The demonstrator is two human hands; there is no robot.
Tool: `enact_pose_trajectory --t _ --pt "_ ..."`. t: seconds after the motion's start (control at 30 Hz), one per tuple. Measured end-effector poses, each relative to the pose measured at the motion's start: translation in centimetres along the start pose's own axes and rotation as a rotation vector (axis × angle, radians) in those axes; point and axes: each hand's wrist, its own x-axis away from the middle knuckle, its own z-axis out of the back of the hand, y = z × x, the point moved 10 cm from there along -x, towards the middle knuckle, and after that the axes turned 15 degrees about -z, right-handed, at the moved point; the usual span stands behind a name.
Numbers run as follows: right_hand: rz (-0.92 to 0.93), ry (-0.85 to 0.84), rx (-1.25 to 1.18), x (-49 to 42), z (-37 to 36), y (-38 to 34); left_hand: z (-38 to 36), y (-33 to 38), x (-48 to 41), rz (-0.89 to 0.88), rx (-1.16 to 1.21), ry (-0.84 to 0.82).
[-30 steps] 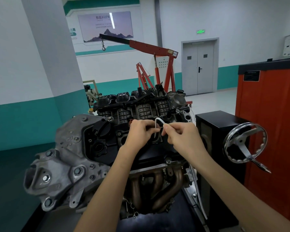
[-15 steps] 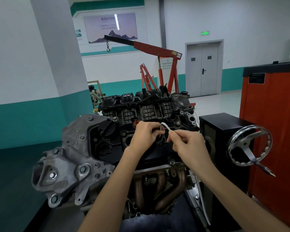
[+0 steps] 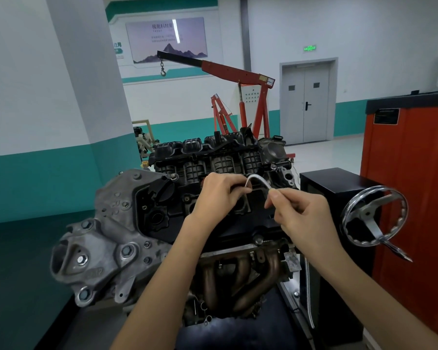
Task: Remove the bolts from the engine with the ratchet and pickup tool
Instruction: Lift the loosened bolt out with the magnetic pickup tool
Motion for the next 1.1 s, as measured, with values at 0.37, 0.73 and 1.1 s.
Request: enact_pose_trajectory --t 0.37,0.73,1.1 --pt "0.056 -0.028 -0.077 1.3 1.3 -3.0 2.8 2.3 -1.9 -0.092 0.022 0.092" --pt "-0.103 -0.013 0.13 -2.0 -1.8 1.6 -2.4 -2.5 1.3 0.118 0.041 -0.034" --pt "-0.112 -0.047 0.031 -1.2 -2.3 4.3 -3.7 -3.3 2.0 0.109 0.022 -0.16"
